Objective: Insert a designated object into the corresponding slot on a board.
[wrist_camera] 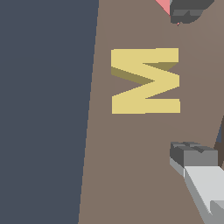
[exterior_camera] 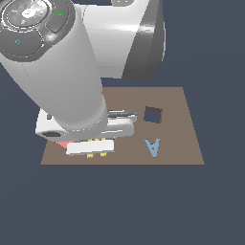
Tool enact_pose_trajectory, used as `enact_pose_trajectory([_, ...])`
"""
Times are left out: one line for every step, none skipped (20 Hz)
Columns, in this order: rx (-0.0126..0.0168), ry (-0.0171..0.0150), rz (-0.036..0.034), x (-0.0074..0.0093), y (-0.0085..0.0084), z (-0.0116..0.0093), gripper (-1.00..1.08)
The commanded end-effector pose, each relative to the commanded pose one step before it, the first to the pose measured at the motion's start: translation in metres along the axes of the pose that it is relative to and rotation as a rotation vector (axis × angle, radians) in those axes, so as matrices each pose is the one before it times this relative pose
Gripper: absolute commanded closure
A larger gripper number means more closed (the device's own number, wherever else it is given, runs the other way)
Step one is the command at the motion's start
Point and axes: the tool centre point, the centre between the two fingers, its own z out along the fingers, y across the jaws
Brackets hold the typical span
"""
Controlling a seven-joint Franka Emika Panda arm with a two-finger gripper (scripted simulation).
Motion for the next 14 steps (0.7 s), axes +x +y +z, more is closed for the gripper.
enact_pose_trajectory([0.00193,0.0024,-0.00956,0.00717,0.00241,0.0064,-0.92])
enact_pose_trajectory([0.00056,0.00036,-0.00268,0.00207,0.00078,0.00204,-0.92])
enact_pose_trajectory([0.00048,0.00031,-0.00232,0.00183,0.00072,0.00181,-0.92])
enact_pose_trajectory([0.00043,0.00028,-0.00212,0.00162,0.00057,0.00157,-0.92])
enact_pose_trajectory([0.00035,0.00023,-0.00178,0.0014,0.00052,0.00134,-0.92])
enact_pose_trajectory([0.00029,0.00019,-0.0015,0.00119,0.00042,0.00111,-0.92])
enact_pose_trajectory([0.00022,0.00014,-0.00117,0.00098,0.00038,0.00089,-0.92])
enact_pose_trajectory([0.00016,0.00011,-0.00096,0.00079,0.00025,0.00066,-0.92])
enact_pose_trajectory([0.0001,0.00007,-0.00068,0.0006,0.00017,0.00044,-0.92])
enact_pose_trajectory([0.00007,0.00005,-0.00069,0.00045,-0.00011,0.00021,-0.92])
enact_pose_trajectory([0.0,0.0,0.0,0.00019,0.0001,0.0,-0.92])
enact_pose_trajectory([0.0,0.0,0.0,0.00005,-0.0001,-0.00015,-0.92])
enact_pose_trajectory([-0.00005,-0.00064,0.00073,-0.00073,0.00004,0.00014,-0.92])
enact_pose_trajectory([0.0,0.0,0.0,0.00002,0.00001,0.00041,-0.92])
